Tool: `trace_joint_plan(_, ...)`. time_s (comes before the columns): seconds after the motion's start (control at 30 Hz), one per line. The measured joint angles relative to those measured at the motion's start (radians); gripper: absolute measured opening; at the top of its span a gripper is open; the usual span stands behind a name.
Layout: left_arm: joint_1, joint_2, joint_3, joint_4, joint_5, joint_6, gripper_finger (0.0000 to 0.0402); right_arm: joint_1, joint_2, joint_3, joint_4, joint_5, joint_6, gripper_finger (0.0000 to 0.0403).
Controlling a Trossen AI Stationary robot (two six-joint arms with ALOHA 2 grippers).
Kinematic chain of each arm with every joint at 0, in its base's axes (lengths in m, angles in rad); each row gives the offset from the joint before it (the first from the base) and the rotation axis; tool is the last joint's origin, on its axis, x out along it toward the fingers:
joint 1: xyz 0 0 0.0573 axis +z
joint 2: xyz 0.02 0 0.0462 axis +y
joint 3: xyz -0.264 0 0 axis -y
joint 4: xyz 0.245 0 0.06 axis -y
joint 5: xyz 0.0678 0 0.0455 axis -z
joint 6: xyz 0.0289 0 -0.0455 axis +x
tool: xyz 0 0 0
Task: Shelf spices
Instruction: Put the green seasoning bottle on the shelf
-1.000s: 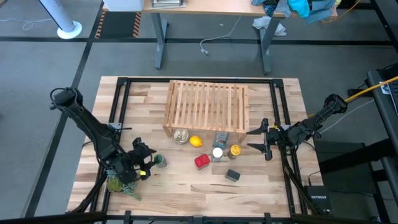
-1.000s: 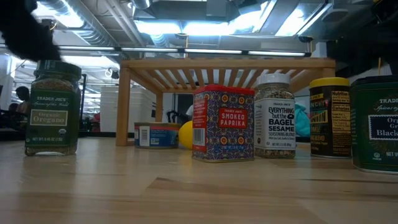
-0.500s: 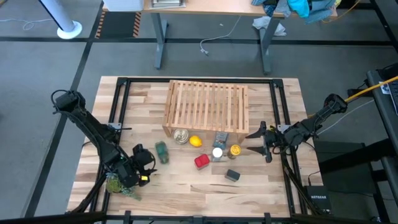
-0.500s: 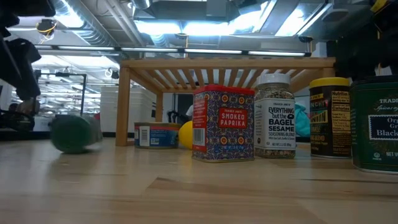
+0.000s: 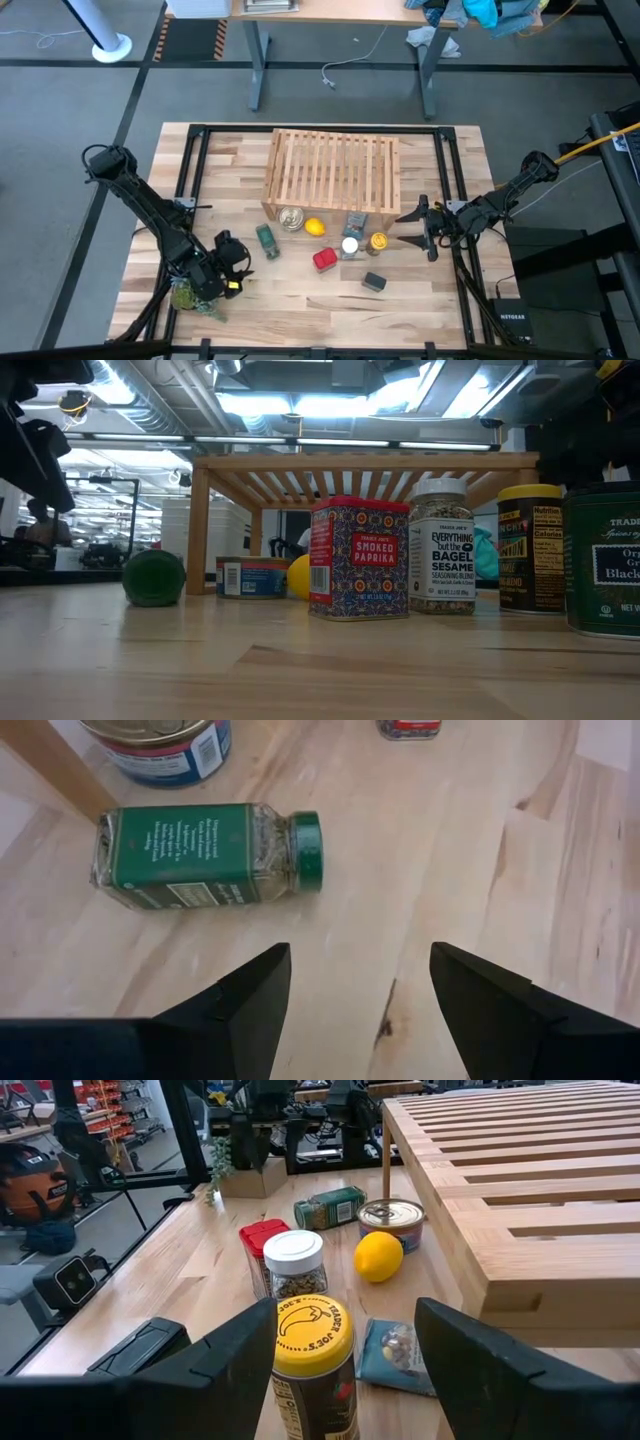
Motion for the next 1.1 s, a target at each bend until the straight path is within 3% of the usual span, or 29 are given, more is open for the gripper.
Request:
trace_joint_plan(0.23, 0.048, 0.048, 0.0, 0.014, -0.004, 0.055, 0.0233, 0.0, 0.0, 0.0, 0.002, 0.0, 0.0, 0.0244)
trace_joint_plan(0.47, 0.095, 0.196, 0.0, 0.091, 0.008, 0.32, 0.0233, 0.0, 0.0, 0.0, 0.002, -0.003, 0.0, 0.0244)
trace_joint_plan(0.67, 0.121, 0.203, 0.0, 0.076, 0.008, 0.479, 0.0233, 0.0, 0.0, 0.0, 0.002, -0.008, 0.0, 0.0244)
trace_joint_plan(0.87, 0.129, 0.192, 0.091, -0.068, 0.0, 0.64, 0.0233, 0.0, 0.0, 0.001, 0.002, -0.008, 0.0, 0.0244)
trace_joint_plan(1.1, 0.153, 0.19, 0.189, -0.125, -0.082, 1.033, 0.0233, 0.0, 0.0, 0.001, 0.002, -0.008, -0.001, 0.0244)
